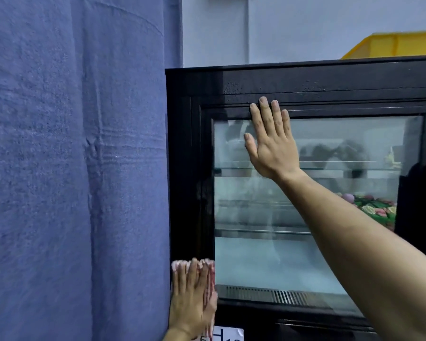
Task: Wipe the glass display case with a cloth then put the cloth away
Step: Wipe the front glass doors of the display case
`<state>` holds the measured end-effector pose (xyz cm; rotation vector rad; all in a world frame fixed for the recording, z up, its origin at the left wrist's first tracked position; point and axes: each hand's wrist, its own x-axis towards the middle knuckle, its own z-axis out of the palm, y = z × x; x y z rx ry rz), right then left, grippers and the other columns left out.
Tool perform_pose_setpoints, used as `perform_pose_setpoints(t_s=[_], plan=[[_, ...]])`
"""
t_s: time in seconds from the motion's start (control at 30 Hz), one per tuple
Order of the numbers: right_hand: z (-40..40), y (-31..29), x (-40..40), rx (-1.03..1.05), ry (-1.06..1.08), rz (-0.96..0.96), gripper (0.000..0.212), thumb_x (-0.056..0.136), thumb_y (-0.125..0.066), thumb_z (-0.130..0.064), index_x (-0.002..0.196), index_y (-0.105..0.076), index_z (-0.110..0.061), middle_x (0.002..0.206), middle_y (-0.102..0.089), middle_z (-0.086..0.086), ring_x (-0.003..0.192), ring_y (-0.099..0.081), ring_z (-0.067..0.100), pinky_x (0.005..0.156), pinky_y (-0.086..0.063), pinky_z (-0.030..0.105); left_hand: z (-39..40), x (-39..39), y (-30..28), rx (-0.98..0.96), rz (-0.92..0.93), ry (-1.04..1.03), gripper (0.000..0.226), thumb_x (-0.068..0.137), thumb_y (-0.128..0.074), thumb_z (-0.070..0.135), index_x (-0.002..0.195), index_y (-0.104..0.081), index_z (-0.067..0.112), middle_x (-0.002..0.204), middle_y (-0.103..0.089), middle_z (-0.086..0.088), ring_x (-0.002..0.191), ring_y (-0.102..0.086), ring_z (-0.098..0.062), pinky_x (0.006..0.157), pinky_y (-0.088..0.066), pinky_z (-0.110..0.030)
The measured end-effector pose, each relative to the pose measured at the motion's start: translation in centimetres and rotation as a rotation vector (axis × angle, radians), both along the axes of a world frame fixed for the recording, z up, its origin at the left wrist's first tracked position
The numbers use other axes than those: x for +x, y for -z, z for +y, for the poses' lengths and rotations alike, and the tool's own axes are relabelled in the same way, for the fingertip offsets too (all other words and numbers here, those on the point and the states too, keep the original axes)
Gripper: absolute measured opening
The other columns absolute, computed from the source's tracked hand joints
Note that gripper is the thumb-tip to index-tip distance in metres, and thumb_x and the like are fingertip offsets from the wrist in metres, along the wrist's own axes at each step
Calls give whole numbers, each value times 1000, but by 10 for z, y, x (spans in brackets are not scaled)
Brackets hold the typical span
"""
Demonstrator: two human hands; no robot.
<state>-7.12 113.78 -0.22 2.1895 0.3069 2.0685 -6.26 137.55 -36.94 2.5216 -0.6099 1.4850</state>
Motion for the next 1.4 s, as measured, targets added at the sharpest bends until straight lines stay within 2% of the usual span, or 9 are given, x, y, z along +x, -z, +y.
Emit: perform_pose_setpoints(t_s=[0.27,0.37,0.57,0.63,0.7,0.87,0.97,1.2,1.4], plan=[[1,1,2,0,8,-34,66,109,-37,-38,166,-22,-9,173,-16,15,161,-11,34,131,-1,47,-4,27,-291,-141,-223,108,73,100,-30,43,166,-13,17,174,-10,-15,159,-4,-44,129,-7,-60],[1,1,1,-3,16,-33,65,110,-36,-39,166,-22,-9,173,-16,15,160,-12,34,131,0,46,-4,28,-236,-160,-231,84,75,99,-30,44,167,-12,17,174,-7,-13,159,-5,-43,129,-5,-58],[0,2,1,-2,15,-31,65,110,-35,-39,166,-21,-9,173,-16,15,161,-11,35,131,-3,49,0,-4,24,-42,-14,22,82,97,-37,39,166,-7,10,169,-17,-22,153,-17,-53,119,-17,-69],[0,2,1,-6,17,-37,65,110,-36,-39,166,-21,-9,173,-16,15,160,-11,35,131,-3,49,5,-11,45,8,24,7,76,100,-29,41,167,-4,15,172,-11,-15,157,-10,-48,117,-18,-68],[1,2,1,-8,28,-47,65,109,-37,-38,165,-22,-9,173,-17,15,160,-12,35,131,-5,50,10,-5,23,66,-38,10,77,102,-31,44,168,-3,15,174,2,-14,159,3,-43,124,-8,-63],[2,4,2,-2,30,-57,65,109,-36,-39,165,-22,-9,173,-17,15,160,-12,35,131,-4,49,-3,18,-147,-88,-159,103,82,97,-39,46,168,-6,21,173,-9,-15,159,-13,-42,128,-6,-60],[2,5,1,-1,32,-52,66,109,-36,-39,165,-22,-9,173,-17,15,160,-12,36,131,-5,50,-1,25,-221,-108,-177,62,73,101,-31,48,167,-10,24,174,-7,-10,159,-5,-43,128,1,-57],[2,4,0,5,28,-55,65,109,-37,-39,165,-23,-9,173,-18,15,160,-13,36,131,-5,49,-2,22,-131,-55,-158,87,68,108,-16,48,167,1,20,175,7,-8,159,9,-41,128,7,-56],[2,5,1,1,28,-45,65,109,-35,-38,166,-21,-9,173,-16,15,161,-11,36,131,-5,50,-1,26,-193,8,-231,114,68,105,-26,47,166,-18,18,173,-16,-15,159,-5,-46,127,-10,-63]])
